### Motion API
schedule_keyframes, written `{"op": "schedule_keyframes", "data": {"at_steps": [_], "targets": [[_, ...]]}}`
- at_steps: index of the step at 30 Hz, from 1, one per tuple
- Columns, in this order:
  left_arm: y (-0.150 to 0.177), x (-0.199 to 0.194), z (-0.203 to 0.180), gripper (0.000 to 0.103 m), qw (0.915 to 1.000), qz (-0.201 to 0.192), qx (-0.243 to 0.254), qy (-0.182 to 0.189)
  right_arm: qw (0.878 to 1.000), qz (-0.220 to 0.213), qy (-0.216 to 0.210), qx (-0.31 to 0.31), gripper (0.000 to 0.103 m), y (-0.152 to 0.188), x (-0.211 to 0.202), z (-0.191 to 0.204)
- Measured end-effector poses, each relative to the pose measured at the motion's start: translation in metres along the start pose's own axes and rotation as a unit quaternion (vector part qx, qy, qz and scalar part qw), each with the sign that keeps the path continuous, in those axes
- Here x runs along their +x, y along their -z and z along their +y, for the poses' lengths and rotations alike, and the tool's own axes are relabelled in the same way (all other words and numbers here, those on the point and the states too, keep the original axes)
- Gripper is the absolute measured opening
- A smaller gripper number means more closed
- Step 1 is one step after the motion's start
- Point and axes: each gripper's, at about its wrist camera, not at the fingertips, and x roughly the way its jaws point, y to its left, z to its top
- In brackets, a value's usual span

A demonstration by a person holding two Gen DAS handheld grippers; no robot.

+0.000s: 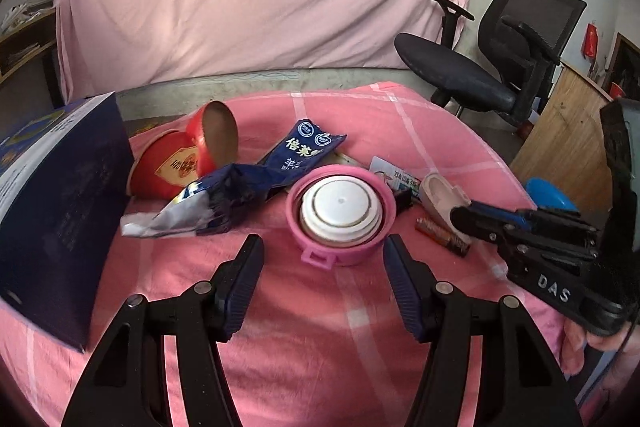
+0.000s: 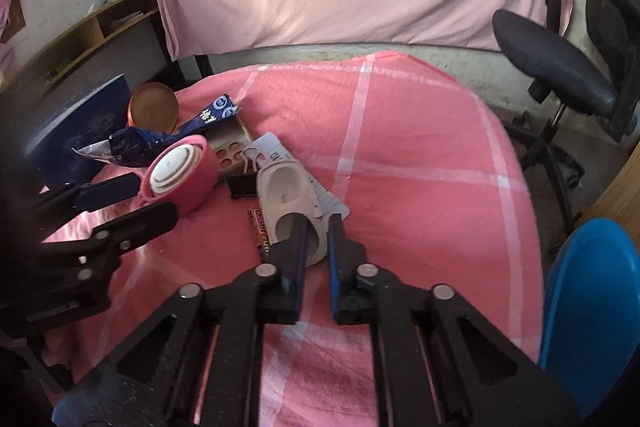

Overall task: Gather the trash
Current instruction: 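Grasp the pink round container with the left tool while the right tool grasps the white tube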

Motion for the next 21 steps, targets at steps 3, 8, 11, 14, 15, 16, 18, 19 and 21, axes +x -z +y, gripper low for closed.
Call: {"op": "schedule_keyframes", "data": {"at_steps": [3,8,11,14,15,16,18,19,21], "targets": [[-0.006,0.005,-0.001,0.056,1.0,0.0,0.0,-0.004,1.0,0.0,-0.01,0.01,0.022,0.001,-0.002,-0.002],[-0.01,0.01,-0.005,0.052,0.9999,-0.003,0.0,-0.012,0.999,-0.005,-0.022,0.03,0.02,0.004,-0.006,-0.007],[-0.01,0.012,-0.009,0.048,0.9998,-0.004,0.007,-0.019,0.999,-0.008,-0.024,0.038,0.02,0.005,-0.007,-0.008],[-0.009,0.009,-0.011,0.047,0.9996,-0.013,0.014,-0.022,0.999,-0.016,-0.023,0.047,0.02,0.008,-0.011,-0.009],[-0.008,0.007,-0.012,0.047,0.9995,-0.017,0.015,-0.023,0.998,-0.021,-0.022,0.051,0.02,0.009,-0.014,-0.009],[-0.008,0.005,-0.014,0.047,0.9993,-0.023,0.016,-0.024,0.998,-0.025,-0.022,0.053,0.02,0.01,-0.016,-0.01],[-0.005,0.0,-0.018,0.047,0.999,-0.031,0.02,-0.026,0.997,-0.037,-0.02,0.058,0.02,0.013,-0.023,-0.01],[-0.004,-0.004,-0.02,0.046,0.9987,-0.037,0.021,-0.027,0.997,-0.045,-0.018,0.06,0.02,0.015,-0.028,-0.01],[0.001,-0.011,-0.026,0.046,0.9978,-0.051,0.026,-0.032,0.996,-0.059,-0.012,0.059,0.02,0.018,-0.035,-0.01]]}}
